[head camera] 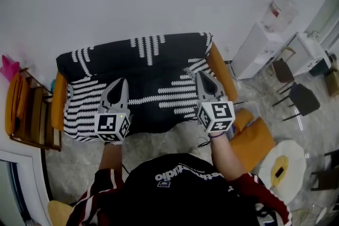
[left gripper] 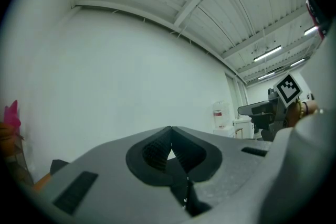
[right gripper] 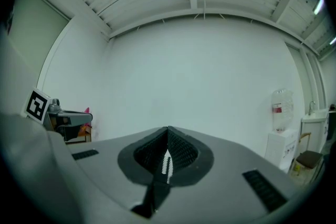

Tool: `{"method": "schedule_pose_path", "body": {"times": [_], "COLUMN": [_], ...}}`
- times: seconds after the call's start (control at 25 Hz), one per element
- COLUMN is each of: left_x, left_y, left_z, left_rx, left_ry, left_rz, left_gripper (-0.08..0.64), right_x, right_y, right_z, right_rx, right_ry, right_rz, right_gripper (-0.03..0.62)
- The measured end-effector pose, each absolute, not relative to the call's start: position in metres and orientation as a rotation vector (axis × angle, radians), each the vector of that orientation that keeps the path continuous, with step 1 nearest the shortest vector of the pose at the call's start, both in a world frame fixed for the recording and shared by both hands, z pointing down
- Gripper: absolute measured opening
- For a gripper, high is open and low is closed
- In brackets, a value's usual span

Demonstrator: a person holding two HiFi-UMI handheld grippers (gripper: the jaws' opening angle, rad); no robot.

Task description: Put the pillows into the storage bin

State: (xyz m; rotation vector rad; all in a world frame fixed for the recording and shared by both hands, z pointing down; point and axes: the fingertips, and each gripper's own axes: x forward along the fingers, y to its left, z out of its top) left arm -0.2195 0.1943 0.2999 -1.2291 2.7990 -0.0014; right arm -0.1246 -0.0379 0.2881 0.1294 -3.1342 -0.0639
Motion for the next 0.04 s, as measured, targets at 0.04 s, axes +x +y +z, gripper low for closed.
{"method": "schedule_pose_path", "body": {"times": [0.04], "left_x": [-0.2187], "left_y": [0.1942], "left_z": [0.3007], "left_rx": [-1.231], "left_ry": [2.799], "left_rz": [-0.001], "left_gripper": [0.003], "right_x": [-0.1238], "right_y": [-0.0372], "right_z": [0.2885], "right_rx": [0.128], "right_ry": [-3.134], "right_rz": [-0.065], "right_gripper": [0.000]}}
